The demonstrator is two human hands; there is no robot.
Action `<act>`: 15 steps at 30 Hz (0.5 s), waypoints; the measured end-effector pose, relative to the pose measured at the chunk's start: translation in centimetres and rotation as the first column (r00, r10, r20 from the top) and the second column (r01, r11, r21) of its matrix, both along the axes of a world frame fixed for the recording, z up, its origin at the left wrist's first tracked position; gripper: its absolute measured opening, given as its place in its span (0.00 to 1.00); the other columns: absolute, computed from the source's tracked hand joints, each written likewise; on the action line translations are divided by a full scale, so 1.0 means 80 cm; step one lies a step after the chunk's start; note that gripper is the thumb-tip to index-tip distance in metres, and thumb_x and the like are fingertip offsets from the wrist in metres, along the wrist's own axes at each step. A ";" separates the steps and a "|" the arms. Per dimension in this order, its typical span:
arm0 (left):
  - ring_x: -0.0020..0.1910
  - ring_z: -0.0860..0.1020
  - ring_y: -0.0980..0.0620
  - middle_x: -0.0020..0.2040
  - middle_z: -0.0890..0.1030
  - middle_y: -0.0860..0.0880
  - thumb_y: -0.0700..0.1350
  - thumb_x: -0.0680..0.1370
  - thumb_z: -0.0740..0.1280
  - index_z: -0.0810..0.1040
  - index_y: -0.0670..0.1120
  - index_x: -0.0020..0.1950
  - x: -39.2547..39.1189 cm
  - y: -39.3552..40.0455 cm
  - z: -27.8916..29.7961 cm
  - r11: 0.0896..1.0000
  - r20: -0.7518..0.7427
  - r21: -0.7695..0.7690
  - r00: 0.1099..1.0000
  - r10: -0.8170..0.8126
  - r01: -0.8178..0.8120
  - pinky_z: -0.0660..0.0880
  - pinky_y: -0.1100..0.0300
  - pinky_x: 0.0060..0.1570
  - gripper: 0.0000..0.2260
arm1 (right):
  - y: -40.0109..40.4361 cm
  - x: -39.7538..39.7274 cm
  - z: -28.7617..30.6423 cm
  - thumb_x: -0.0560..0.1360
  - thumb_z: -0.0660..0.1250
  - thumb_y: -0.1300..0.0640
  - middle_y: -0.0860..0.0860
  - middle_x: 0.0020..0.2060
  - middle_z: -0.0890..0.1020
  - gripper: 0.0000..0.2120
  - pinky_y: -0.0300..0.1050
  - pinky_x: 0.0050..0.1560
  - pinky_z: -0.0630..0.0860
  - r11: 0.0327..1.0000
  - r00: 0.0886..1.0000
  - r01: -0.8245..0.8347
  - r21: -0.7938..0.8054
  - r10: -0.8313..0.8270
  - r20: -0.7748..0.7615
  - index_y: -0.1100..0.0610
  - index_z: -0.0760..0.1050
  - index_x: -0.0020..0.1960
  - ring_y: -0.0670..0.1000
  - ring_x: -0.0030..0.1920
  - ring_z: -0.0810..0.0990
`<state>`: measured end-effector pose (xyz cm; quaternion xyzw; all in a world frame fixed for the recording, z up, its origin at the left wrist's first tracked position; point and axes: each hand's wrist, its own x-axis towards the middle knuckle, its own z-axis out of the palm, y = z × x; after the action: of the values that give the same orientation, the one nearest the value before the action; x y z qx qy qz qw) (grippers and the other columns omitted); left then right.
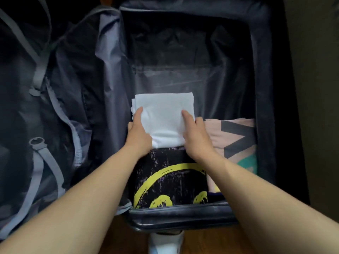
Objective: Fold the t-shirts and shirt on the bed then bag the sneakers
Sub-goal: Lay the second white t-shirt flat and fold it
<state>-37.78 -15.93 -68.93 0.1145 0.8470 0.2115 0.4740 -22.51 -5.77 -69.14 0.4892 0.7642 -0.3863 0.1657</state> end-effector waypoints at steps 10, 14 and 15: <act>0.78 0.54 0.41 0.81 0.54 0.43 0.41 0.79 0.60 0.62 0.43 0.77 0.091 -0.002 0.150 0.827 -0.177 -0.346 0.835 -0.521 0.443 0.58 0.48 0.75 0.25 | -0.013 0.006 0.187 0.75 0.61 0.66 0.61 0.68 0.67 0.17 0.52 0.62 0.71 0.930 0.918 -0.363 0.058 0.347 0.192 0.63 0.73 0.63 0.62 0.64 0.72; 0.71 0.72 0.42 0.74 0.73 0.44 0.38 0.79 0.58 0.68 0.46 0.77 0.129 -0.046 0.248 0.847 0.013 -0.244 0.875 -0.484 0.472 0.71 0.51 0.68 0.25 | -0.025 0.078 0.302 0.76 0.63 0.65 0.58 0.66 0.71 0.19 0.53 0.65 0.73 0.987 0.987 -0.150 -0.059 0.153 0.045 0.60 0.76 0.66 0.62 0.64 0.74; 0.69 0.74 0.43 0.73 0.74 0.44 0.38 0.80 0.58 0.70 0.47 0.77 0.143 -0.051 0.278 0.839 0.034 -0.229 0.866 -0.499 0.493 0.72 0.52 0.68 0.24 | -0.023 0.107 0.339 0.77 0.63 0.64 0.57 0.65 0.72 0.19 0.53 0.65 0.73 0.993 0.995 -0.093 -0.067 0.094 0.019 0.60 0.77 0.67 0.62 0.63 0.75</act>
<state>-26.30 -20.05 -46.70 0.2769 0.8135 -0.0195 0.5110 -13.95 -7.59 -42.04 0.4515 0.7712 -0.3976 0.2080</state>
